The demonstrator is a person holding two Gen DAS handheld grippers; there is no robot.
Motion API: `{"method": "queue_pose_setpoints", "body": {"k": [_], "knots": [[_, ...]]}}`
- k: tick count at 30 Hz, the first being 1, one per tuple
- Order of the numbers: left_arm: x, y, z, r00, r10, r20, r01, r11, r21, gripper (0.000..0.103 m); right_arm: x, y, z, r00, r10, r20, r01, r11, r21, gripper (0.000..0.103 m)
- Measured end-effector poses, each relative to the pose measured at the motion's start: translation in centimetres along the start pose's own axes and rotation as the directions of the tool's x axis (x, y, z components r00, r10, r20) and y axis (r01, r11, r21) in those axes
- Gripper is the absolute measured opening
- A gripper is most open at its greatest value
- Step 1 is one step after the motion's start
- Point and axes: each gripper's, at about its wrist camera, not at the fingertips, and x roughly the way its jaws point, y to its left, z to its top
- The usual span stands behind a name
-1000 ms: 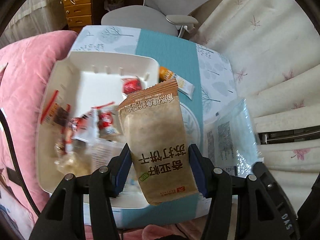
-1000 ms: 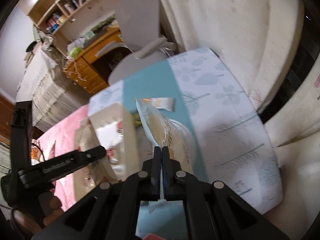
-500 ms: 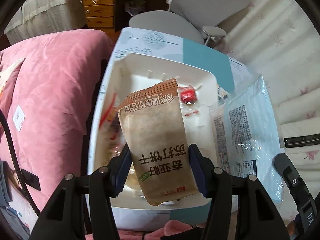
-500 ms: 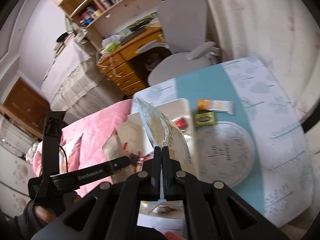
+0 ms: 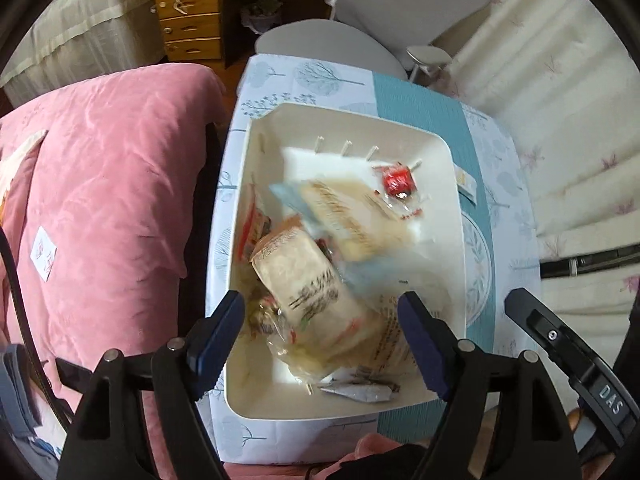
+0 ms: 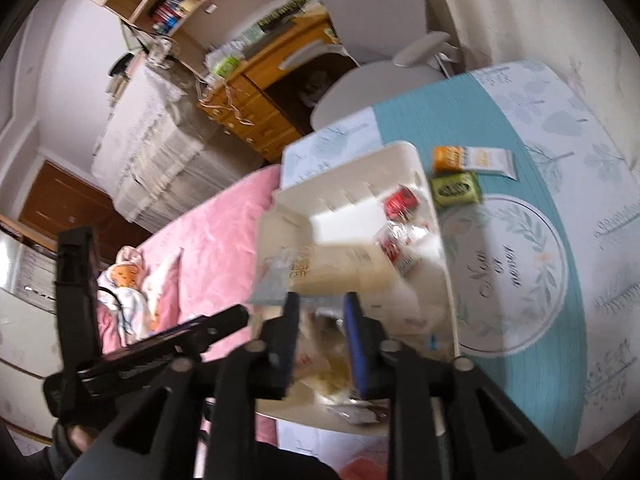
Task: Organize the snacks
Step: 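Carry both bags over the white tray and release them inside, then move both tools toward the green pack and OATS bar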
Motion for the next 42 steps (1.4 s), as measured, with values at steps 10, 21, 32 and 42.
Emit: {"method": "queue_pose_setpoints", "body": {"k": [10,21,32,42], "knots": [[0.9,-2.9,-1.1,0.996,-0.079,-0.035,0.082,0.991,0.108,0.078,-0.9,-3.8,-2.1,0.992,-0.126,-0.032,0.127,0.991,0.032,0.036],[1.5,-8.8,-2.3,0.995,-0.089,-0.046,0.095,0.984,0.151,0.078,-2.2,-8.6,-1.4,0.974,-0.223,-0.038,0.222,0.975,-0.034,0.042],[4.3,-17.4,-2.7,0.998,-0.030,-0.062,0.030,1.000,0.003,0.078,-3.7,-14.7,3.2,0.973,-0.225,-0.046,0.200,0.928,-0.314,0.044],[8.8,-23.0,-2.3,0.998,0.004,-0.068,-0.018,0.979,-0.202,0.079,-3.8,-19.2,6.3,0.980,-0.197,0.005,0.164,0.801,-0.576,0.044]]}}
